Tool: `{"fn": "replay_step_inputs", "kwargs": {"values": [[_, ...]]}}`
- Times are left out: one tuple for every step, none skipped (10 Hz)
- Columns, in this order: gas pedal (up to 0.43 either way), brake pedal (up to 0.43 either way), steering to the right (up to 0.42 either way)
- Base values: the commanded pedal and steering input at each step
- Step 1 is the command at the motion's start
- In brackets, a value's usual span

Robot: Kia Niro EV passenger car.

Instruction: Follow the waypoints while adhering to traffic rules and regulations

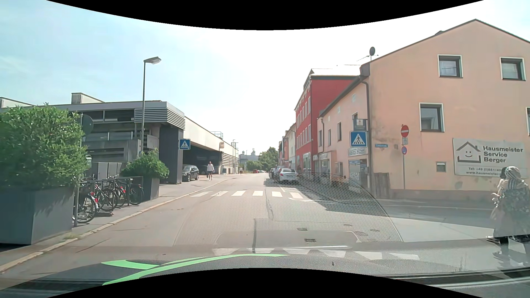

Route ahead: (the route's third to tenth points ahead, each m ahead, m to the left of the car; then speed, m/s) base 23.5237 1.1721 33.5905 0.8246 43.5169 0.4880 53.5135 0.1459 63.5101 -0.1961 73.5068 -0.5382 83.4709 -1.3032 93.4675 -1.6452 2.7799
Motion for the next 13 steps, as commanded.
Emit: {"fn": "replay_step_inputs", "kwargs": {"values": [[0.0, 0.098, -0.027], [0.0, 0.091, -0.027], [0.0, 0.091, -0.027], [0.0, 0.098, -0.027], [0.0, 0.11, -0.027], [0.0, 0.116, -0.027], [0.0, 0.116, -0.027], [0.0, 0.128, -0.027], [0.0, 0.134, -0.027], [0.0, 0.14, -0.027], [0.0, 0.14, -0.027], [0.0, 0.14, -0.027], [0.0, 0.037, -0.027]]}}
